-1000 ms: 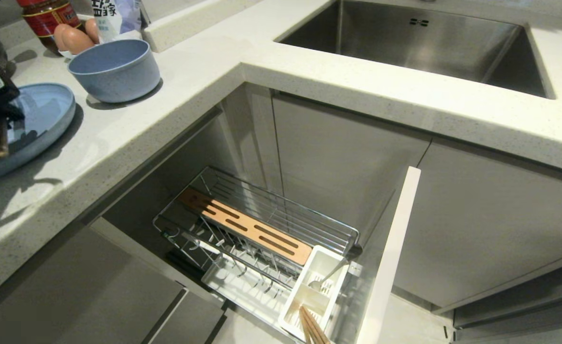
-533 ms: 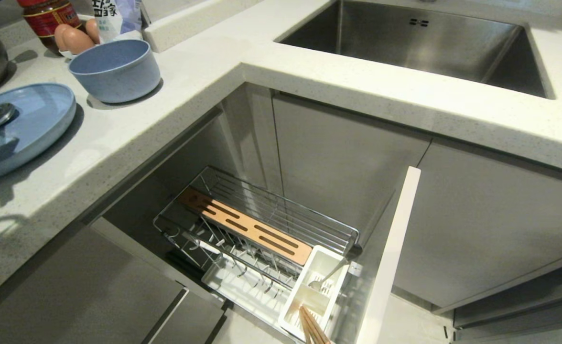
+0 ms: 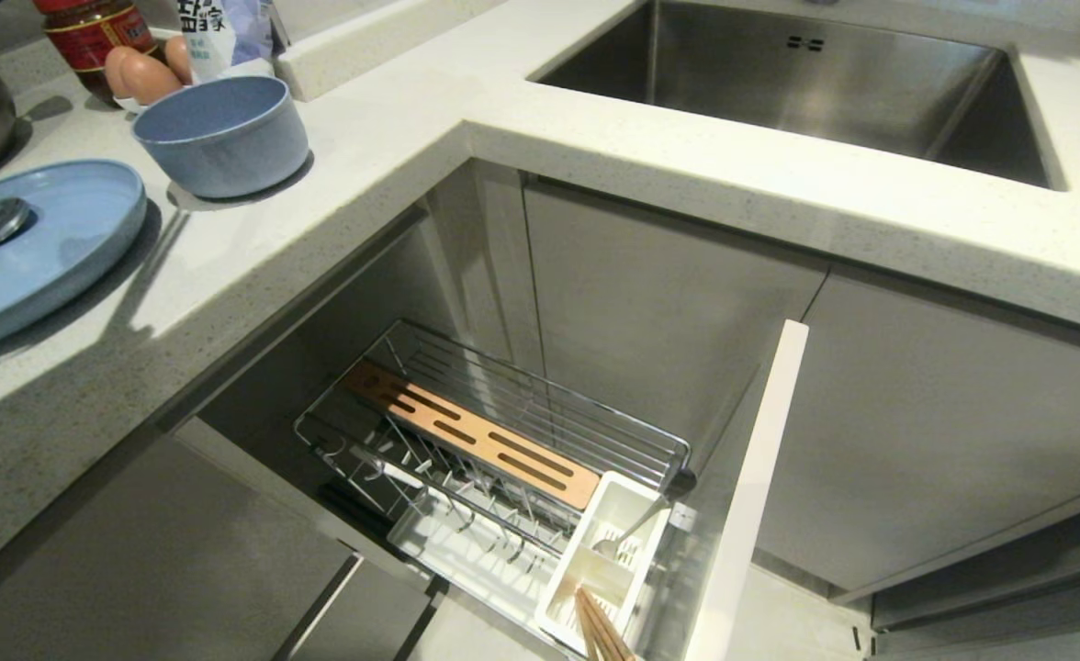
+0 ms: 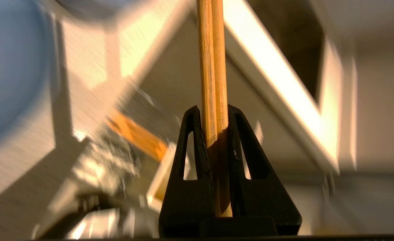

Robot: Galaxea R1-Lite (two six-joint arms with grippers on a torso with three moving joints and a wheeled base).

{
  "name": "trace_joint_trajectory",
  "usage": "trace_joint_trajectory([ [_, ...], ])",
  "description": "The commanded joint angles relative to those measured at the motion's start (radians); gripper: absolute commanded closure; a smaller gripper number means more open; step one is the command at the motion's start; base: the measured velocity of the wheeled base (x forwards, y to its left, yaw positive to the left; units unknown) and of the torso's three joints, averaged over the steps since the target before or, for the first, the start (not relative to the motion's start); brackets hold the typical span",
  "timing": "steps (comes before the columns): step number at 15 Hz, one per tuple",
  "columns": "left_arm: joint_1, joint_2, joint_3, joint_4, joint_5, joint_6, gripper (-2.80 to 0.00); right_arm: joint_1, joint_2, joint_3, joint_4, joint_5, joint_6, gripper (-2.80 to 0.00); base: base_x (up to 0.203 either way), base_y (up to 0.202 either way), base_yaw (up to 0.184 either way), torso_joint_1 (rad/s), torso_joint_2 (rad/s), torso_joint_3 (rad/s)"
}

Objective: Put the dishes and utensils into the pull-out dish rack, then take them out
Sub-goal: Pick up the chopsticks and place it in the cupboard

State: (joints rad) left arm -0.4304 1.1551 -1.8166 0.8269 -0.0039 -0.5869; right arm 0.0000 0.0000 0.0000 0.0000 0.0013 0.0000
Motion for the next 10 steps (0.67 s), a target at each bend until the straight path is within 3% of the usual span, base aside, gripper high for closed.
trace_joint_trajectory([
  [1,-0.019,-0.003,0.020,0.074,-0.192,0.059,0.00,0.000,0.000,0.000,0.000,0.000,0.000,0.00,0.000,0.000,0.000,0.000,0.00,0.000],
  [2,-0.030,0.005,0.034,0.136,-0.274,0.119,0.00,0.000,0.000,0.000,0.000,0.000,0.000,0.00,0.000,0.000,0.000,0.000,0.00,0.000],
  [4,-0.052,0.036,0.040,0.244,-0.363,0.201,0.00,0.000,0.000,0.000,0.000,0.000,0.000,0.00,0.000,0.000,0.000,0.000,0.00,0.000],
  [10,-0.088,0.180,0.055,0.562,-0.392,0.470,0.00,0.000,0.000,0.000,0.000,0.000,0.000,0.00,0.000,0.000,0.000,0.000,0.00,0.000],
])
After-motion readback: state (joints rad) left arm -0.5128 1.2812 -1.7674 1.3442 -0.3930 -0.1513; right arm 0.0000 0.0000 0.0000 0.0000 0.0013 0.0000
